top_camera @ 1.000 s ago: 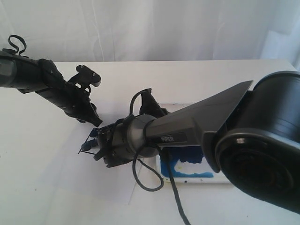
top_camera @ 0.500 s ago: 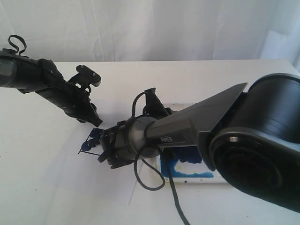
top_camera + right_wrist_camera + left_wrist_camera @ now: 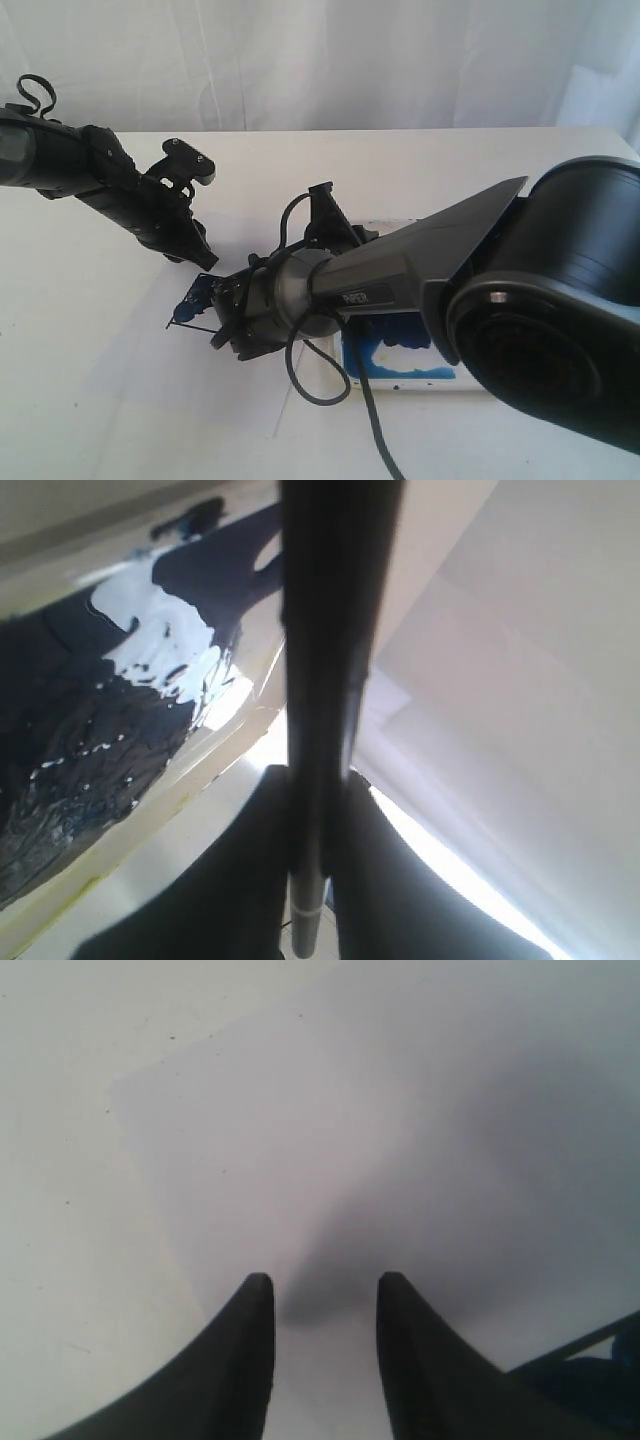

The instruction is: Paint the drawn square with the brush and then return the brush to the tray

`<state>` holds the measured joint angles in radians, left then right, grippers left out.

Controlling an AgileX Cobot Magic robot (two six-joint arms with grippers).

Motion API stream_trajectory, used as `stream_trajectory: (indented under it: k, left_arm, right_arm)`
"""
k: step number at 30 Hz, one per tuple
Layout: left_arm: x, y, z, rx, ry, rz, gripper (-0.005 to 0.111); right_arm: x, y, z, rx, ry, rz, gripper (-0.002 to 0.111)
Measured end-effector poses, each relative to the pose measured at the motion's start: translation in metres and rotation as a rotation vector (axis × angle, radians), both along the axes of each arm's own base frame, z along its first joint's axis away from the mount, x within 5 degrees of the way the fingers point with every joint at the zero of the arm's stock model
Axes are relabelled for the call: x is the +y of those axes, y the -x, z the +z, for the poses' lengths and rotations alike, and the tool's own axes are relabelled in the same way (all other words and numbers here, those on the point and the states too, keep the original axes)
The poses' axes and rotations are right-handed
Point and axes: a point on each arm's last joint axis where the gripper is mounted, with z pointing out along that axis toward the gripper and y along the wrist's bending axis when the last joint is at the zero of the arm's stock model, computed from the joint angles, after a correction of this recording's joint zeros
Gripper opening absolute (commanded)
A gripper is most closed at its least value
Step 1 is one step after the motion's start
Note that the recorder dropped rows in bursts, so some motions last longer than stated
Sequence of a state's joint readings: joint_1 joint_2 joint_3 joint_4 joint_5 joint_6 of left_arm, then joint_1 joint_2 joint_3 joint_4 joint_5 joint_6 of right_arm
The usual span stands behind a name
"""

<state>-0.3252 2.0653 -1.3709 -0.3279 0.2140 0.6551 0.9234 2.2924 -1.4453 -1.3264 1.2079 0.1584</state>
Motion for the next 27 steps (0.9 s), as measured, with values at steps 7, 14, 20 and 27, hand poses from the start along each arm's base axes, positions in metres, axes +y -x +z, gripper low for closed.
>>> stream_trajectory:
  k: [7, 14, 20, 27]
  left_arm:
    - [0.0000, 0.0002, -0.0001, 0.002, 0.000, -0.001, 0.040]
    - [0.0000, 0.0004, -0.0002, 0.005, 0.000, -0.002, 0.040]
    - [0.0000, 0.0004, -0.0002, 0.005, 0.000, -0.002, 0.040]
    - [0.0000, 0.0004, -0.0002, 0.005, 0.000, -0.002, 0.040]
  right_arm:
    - [0.0002, -0.0002, 0.0003, -0.003, 0.002, 0.003, 0.000]
    - [0.0002, -0.0002, 0.0003, -0.003, 0.002, 0.003, 0.000]
    - [0.0003, -0.0003, 0.0002, 0.016, 0.031, 0.021, 0.000]
    - [0.0003, -0.0003, 0.0002, 0.019, 0.037, 0.023, 0.000]
